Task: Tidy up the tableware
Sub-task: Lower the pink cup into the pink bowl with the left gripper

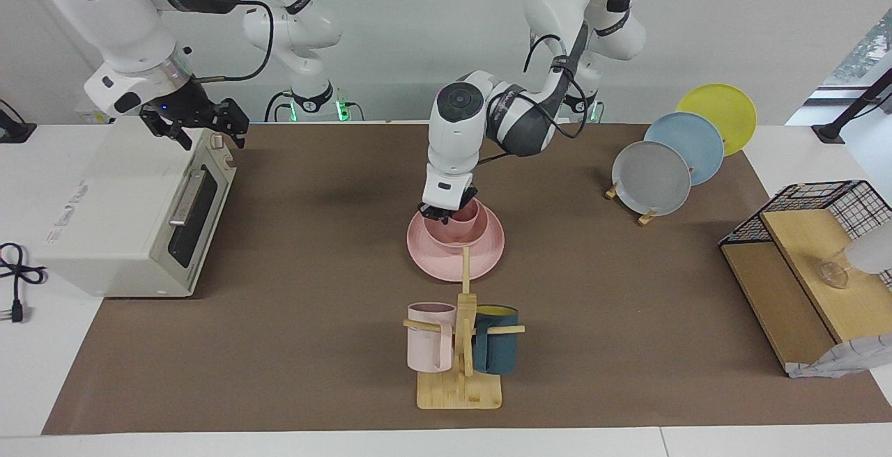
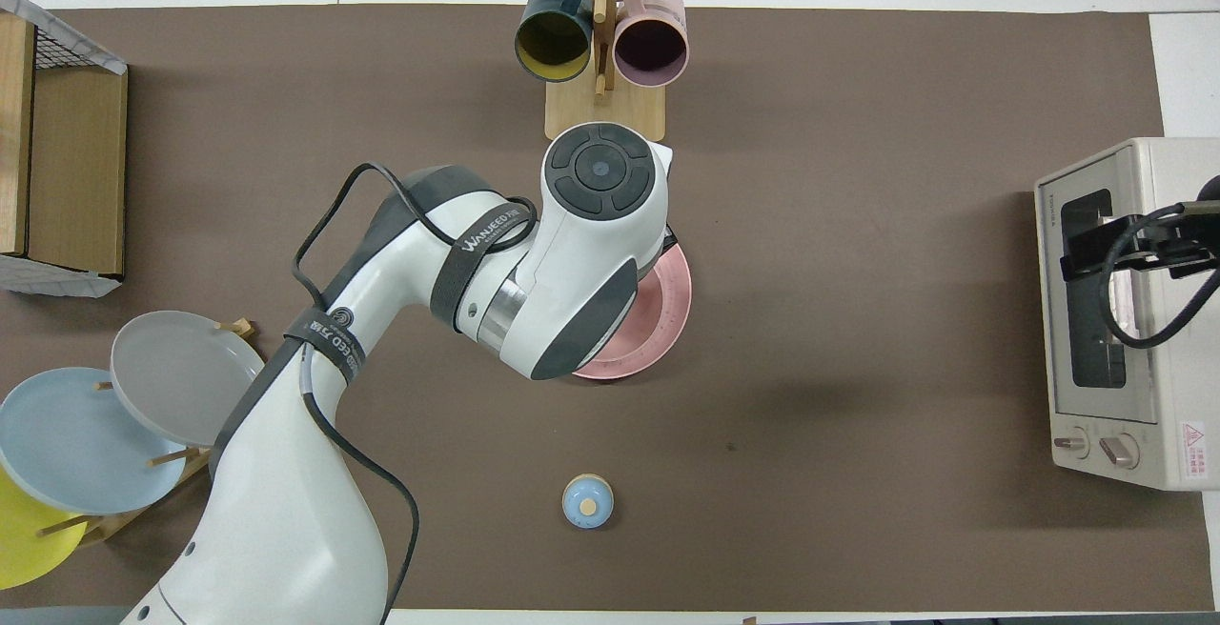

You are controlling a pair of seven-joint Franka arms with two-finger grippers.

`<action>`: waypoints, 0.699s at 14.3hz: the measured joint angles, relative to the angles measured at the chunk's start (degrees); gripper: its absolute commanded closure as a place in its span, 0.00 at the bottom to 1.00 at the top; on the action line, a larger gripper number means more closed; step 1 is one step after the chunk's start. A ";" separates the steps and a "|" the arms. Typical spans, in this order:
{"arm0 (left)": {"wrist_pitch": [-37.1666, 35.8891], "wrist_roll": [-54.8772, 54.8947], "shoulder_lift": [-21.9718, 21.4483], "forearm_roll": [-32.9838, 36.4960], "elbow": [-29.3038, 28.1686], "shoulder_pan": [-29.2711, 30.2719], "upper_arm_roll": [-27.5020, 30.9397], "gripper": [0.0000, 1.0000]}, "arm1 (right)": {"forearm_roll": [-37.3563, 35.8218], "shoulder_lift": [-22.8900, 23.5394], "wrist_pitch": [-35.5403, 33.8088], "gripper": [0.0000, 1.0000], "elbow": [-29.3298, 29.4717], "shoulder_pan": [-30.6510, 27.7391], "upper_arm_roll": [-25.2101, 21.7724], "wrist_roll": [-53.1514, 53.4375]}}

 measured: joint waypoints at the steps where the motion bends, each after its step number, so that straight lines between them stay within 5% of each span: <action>1: 0.88 -0.32 0.00 0.00 -0.56 -0.09 -0.01 1.00 | 0.00 0.00 0.00 0.00 0.00 -0.02 0.24 0.00; 5: 2.47 -0.90 -0.02 0.55 -1.74 -0.45 -0.05 1.00 | 0.00 -0.06 -0.23 0.00 0.02 -0.11 0.34 0.00; 6: 2.49 -0.95 -0.02 0.78 -1.75 -0.51 -0.04 0.44 | 0.00 -0.15 -0.61 0.00 0.05 -0.17 0.34 0.00; 7: 2.50 -0.96 -0.02 1.06 -1.75 -0.56 -0.04 0.00 | 0.00 -0.25 -0.77 0.00 0.07 -0.30 0.32 0.00; 10: 2.52 -1.02 -0.02 2.30 -1.79 -0.65 -0.04 0.00 | -0.01 -0.66 -0.85 0.00 0.13 -0.57 -0.08 0.00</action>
